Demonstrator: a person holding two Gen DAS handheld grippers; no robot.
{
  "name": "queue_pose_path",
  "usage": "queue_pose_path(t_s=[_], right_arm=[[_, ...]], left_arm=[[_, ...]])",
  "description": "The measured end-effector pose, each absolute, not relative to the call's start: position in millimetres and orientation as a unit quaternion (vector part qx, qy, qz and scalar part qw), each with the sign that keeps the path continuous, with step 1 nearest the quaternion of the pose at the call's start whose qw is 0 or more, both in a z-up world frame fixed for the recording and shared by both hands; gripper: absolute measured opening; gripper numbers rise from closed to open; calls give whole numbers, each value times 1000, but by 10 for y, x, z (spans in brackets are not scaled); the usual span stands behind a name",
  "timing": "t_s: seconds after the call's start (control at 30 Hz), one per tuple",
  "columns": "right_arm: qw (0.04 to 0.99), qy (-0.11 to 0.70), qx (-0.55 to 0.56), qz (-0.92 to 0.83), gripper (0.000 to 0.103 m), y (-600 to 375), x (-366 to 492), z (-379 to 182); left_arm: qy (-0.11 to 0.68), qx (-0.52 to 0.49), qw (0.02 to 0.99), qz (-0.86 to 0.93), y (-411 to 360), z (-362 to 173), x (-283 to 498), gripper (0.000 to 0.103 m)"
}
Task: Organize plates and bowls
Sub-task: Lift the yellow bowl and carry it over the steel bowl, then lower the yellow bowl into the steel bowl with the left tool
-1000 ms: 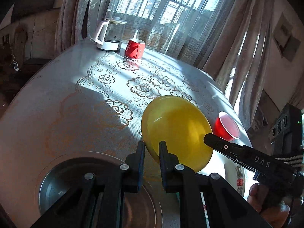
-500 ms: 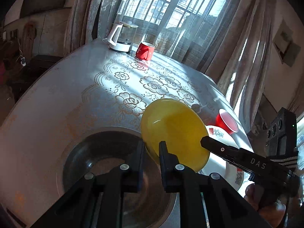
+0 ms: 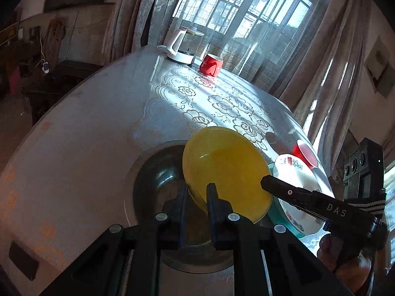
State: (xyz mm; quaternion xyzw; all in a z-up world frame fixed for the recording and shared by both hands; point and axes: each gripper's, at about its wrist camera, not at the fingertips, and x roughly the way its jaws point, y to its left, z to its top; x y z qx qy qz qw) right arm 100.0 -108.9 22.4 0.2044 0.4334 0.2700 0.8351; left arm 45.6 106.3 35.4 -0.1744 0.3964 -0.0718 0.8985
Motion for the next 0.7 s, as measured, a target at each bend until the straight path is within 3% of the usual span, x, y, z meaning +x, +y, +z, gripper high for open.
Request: queue_pose_path(t_s=[0.7], right_arm=[[822, 475, 165, 269, 13, -844, 928, -16]], left_arm=[[435, -184, 880, -58, 1224, 74, 379, 15]])
